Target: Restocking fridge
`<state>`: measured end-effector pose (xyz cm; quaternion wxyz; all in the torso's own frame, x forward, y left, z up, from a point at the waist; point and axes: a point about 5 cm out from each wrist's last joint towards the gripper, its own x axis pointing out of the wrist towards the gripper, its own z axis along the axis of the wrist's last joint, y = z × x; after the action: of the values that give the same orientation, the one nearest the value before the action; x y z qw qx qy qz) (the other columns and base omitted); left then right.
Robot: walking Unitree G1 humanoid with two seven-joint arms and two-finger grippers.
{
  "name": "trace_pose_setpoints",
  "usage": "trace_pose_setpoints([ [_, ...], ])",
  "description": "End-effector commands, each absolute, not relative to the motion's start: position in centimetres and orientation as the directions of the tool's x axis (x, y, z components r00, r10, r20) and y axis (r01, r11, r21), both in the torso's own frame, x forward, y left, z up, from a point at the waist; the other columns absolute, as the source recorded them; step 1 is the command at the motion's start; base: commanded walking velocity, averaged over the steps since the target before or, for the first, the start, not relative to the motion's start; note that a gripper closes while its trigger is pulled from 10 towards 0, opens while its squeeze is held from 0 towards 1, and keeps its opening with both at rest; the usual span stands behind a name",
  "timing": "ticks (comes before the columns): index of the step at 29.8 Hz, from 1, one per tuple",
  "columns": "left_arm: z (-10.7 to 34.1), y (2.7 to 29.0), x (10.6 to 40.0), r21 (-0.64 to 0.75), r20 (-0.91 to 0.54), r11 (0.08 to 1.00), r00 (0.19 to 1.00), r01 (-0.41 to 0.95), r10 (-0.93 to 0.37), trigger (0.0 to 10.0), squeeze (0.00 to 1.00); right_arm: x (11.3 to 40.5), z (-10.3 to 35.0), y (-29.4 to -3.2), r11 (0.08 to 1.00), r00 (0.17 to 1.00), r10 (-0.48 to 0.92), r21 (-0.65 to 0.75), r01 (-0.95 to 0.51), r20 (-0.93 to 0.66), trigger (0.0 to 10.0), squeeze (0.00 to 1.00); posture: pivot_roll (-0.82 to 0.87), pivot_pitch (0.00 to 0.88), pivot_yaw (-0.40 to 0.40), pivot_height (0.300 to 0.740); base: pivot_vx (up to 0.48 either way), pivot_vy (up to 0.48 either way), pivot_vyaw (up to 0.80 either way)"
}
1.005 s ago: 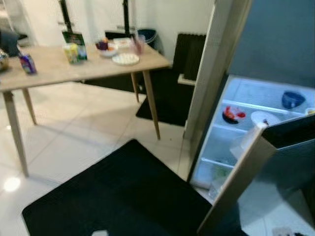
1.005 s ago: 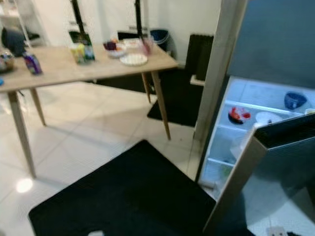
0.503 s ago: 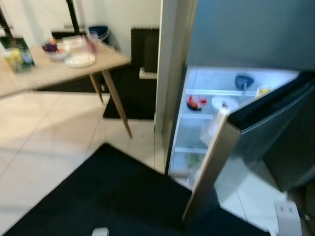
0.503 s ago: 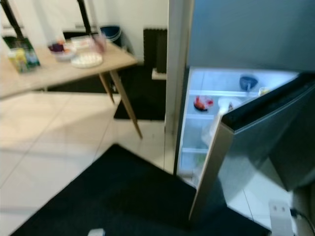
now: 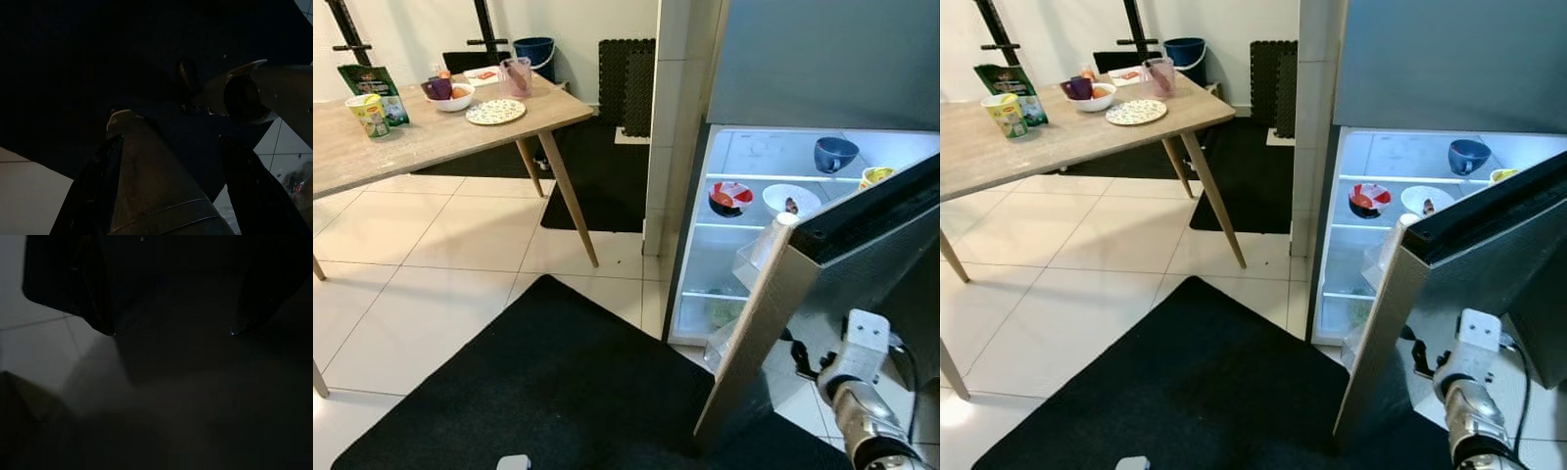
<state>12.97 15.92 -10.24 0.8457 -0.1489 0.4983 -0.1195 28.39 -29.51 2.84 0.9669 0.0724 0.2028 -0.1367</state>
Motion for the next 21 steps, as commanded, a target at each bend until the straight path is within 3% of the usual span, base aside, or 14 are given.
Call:
trace_pose_setpoints([
  [1,-10.4,16.3,12.4,-0.354,-0.822,0.934,0.458,0.054,-0.338,10.0,0.00,29.5,3.7,-28.6,0.963,0.908,-0.200,0.097,0.251,-0.369,10.0,0.00,-0.16,0.043,0.033,0.740,0.000,0.000,0.00],
  [4,-10.4,16.4,12.4,-0.354,-0.822,0.934,0.459,0.053,-0.338,10.0,0.00,29.8,3.9,-28.3,0.967,0.916,-0.182,0.107,0.233,-0.358,10.0,0.00,-0.16,0.043,0.033,0.740,0.000,0.000,0.00],
  [8,-10.4,16.4,12.4,-0.352,-0.822,0.935,0.459,0.052,-0.336,10.0,0.00,31.1,4.8,-26.2,0.978,0.951,-0.043,0.180,0.103,-0.307,10.0,0.00,-0.16,0.040,0.032,0.740,0.000,0.000,0.00],
  [13,-10.4,16.7,12.3,-0.349,-0.823,0.936,0.462,0.045,-0.329,10.0,0.00,34.6,8.1,-19.6,0.955,0.969,0.203,0.244,-0.166,-0.137,10.0,0.00,-0.14,0.044,0.029,0.740,0.000,0.000,0.00],
  [21,-10.5,16.7,12.2,-0.346,-0.823,0.938,0.471,0.028,-0.317,10.0,0.00,36.2,9.9,-16.7,0.950,0.965,0.248,0.216,-0.224,-0.090,10.0,0.00,-0.11,0.050,0.008,0.740,0.000,0.000,0.00],
])
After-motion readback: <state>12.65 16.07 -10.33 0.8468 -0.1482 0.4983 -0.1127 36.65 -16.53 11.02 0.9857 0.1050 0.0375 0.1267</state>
